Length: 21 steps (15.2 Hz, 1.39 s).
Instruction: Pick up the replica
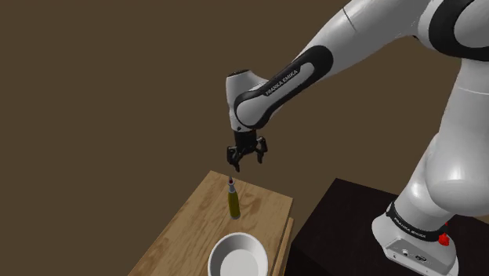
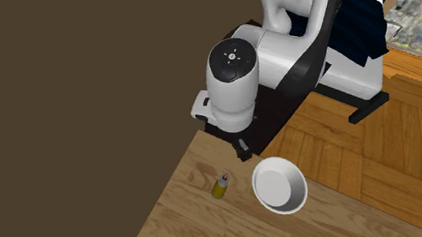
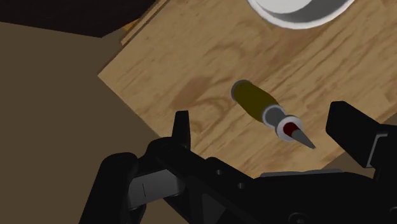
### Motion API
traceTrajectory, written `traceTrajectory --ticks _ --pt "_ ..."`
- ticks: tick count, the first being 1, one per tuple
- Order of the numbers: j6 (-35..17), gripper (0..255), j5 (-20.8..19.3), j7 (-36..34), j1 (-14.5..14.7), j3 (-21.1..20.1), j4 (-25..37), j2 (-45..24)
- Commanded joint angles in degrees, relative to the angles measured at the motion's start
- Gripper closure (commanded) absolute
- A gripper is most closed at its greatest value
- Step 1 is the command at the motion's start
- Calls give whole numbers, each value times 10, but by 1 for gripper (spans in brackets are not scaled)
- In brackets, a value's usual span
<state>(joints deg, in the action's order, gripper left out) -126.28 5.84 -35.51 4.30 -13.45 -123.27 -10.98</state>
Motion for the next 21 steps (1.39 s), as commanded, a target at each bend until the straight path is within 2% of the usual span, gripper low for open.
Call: traceTrajectory --ticks 1,8,18,19,21 --pt "-12 0 -11 -24 8 1 33 -46" --pt "-26 0 -43 -86 40 20 175 -209" --pt "-65 0 -49 -87 46 26 186 -259" --pt "-66 255 -49 -87 46 26 186 -260" --pt "-66 255 -49 -87 46 26 186 -260"
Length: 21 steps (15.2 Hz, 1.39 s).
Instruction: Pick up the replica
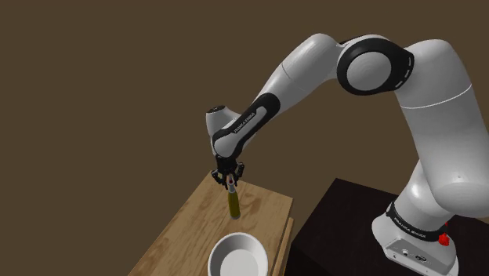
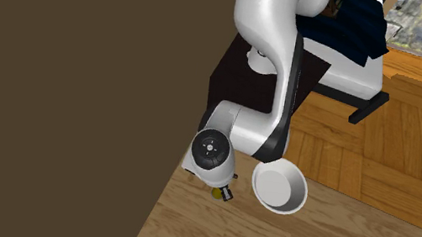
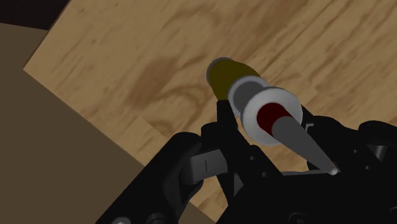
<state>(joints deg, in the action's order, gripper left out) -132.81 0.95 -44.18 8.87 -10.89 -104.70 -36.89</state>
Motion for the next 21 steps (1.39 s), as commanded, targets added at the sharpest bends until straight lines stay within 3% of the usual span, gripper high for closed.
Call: traceTrajectory --ticks 1,7,21 --pt "0 255 0 0 0 0 0 0" --pt "0 255 0 0 0 0 0 0" --pt "75 255 10 -2 -7 -9 -1 77"
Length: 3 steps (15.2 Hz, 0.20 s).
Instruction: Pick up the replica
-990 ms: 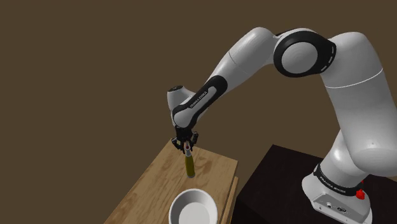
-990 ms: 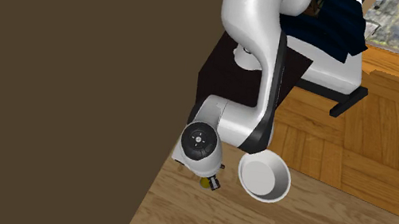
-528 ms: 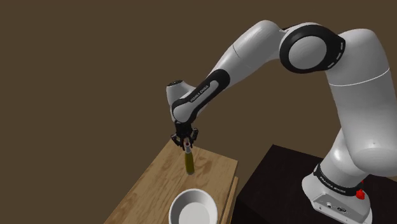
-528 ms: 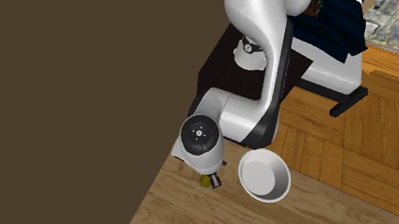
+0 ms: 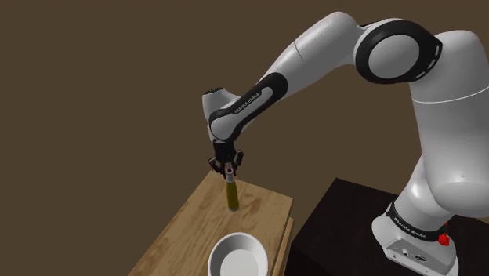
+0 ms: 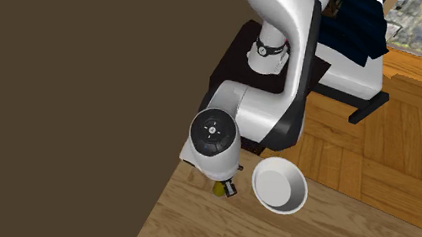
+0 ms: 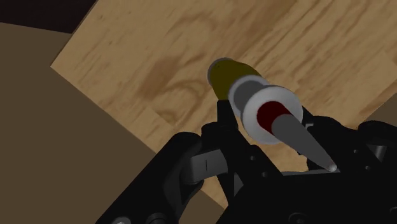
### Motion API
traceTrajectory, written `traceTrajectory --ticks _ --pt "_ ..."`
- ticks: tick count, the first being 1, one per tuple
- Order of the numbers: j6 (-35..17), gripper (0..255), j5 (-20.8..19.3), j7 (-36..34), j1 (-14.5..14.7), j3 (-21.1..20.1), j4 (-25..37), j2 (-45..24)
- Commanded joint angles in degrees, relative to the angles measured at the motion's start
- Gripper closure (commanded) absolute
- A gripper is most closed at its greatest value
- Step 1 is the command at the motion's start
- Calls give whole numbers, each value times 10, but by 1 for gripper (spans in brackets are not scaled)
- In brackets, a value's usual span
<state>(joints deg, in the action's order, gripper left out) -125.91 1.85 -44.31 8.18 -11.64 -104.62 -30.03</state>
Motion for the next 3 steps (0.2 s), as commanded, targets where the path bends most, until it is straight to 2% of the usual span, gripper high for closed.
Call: traceTrajectory --ticks 1,3 --pt "11 255 2 0 -1 -2 -1 13" --pt "12 255 2 0 -1 -2 -1 14"
